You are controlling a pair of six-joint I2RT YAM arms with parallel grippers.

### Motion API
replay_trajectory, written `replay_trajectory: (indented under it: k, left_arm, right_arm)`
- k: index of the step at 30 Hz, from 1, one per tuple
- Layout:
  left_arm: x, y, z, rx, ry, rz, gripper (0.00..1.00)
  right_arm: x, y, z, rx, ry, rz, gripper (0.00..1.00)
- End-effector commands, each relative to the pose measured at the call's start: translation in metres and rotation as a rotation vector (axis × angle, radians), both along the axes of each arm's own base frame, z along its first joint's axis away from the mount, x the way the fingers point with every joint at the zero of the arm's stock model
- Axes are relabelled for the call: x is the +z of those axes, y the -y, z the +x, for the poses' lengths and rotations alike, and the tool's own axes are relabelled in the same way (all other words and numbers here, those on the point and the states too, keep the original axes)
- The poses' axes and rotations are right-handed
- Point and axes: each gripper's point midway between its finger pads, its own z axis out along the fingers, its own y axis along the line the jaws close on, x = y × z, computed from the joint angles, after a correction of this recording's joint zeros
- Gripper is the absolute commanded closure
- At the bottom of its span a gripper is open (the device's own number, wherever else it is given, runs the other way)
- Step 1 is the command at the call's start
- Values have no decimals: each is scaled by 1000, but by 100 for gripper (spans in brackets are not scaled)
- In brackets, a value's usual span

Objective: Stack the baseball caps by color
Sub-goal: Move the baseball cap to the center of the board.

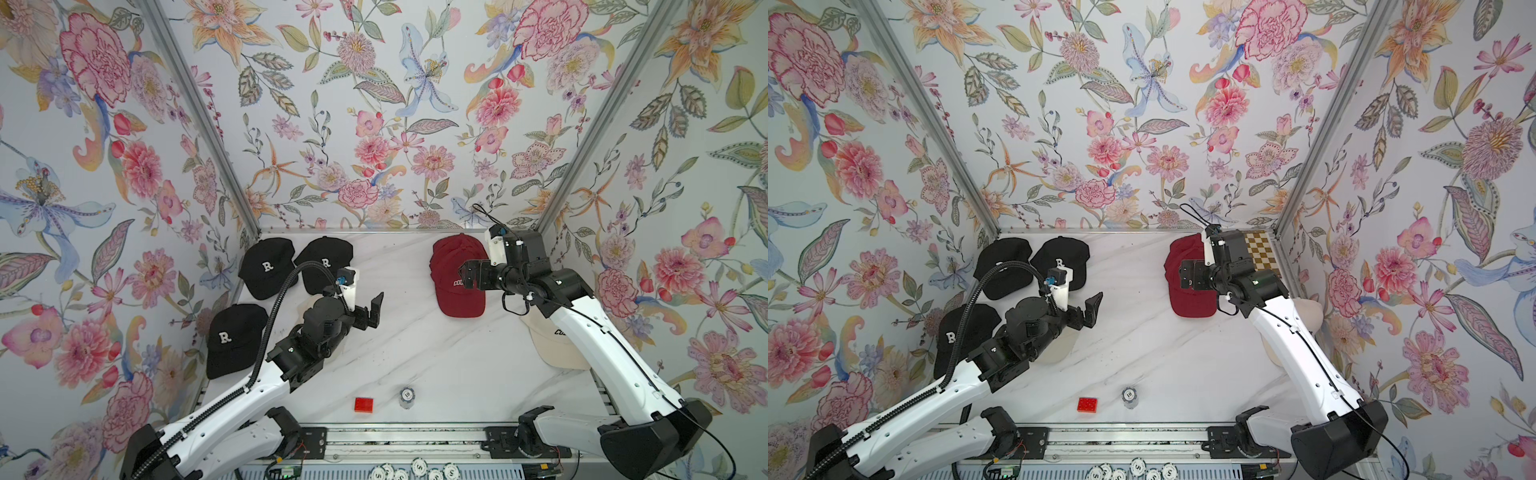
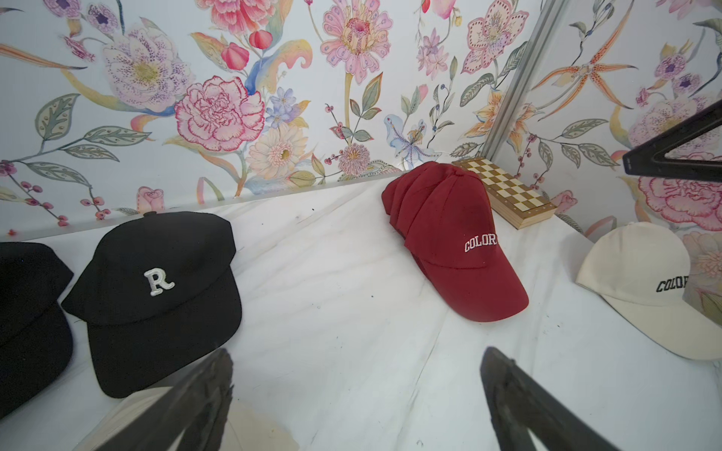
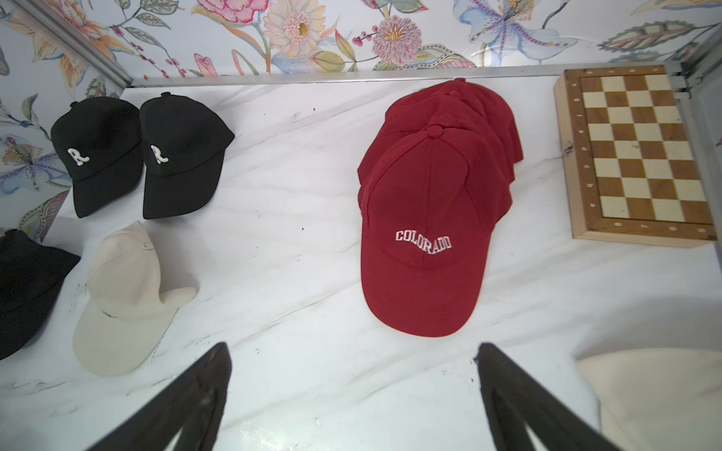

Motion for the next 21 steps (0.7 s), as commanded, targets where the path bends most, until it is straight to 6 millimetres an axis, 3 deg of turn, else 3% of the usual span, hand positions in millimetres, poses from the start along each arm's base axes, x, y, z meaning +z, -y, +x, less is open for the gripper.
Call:
replay_trajectory:
  k: [1, 12, 17, 21]
  left_arm:
    - [-17, -21, 2, 76, -57, 53, 0]
    - [-78, -79, 39, 306, -326, -24, 0]
    - [-98, -86, 46, 342, -394, -24, 0]
    - [-114, -98, 57, 381, -452, 71, 0]
  right_arm:
    - [2, -13, 3, -7, -11, 19, 1]
    - [3, -52, 24, 97, -22, 100, 1]
    - [-1, -58, 29, 133, -37, 103, 1]
    - [-6, -58, 32, 146, -53, 113, 1]
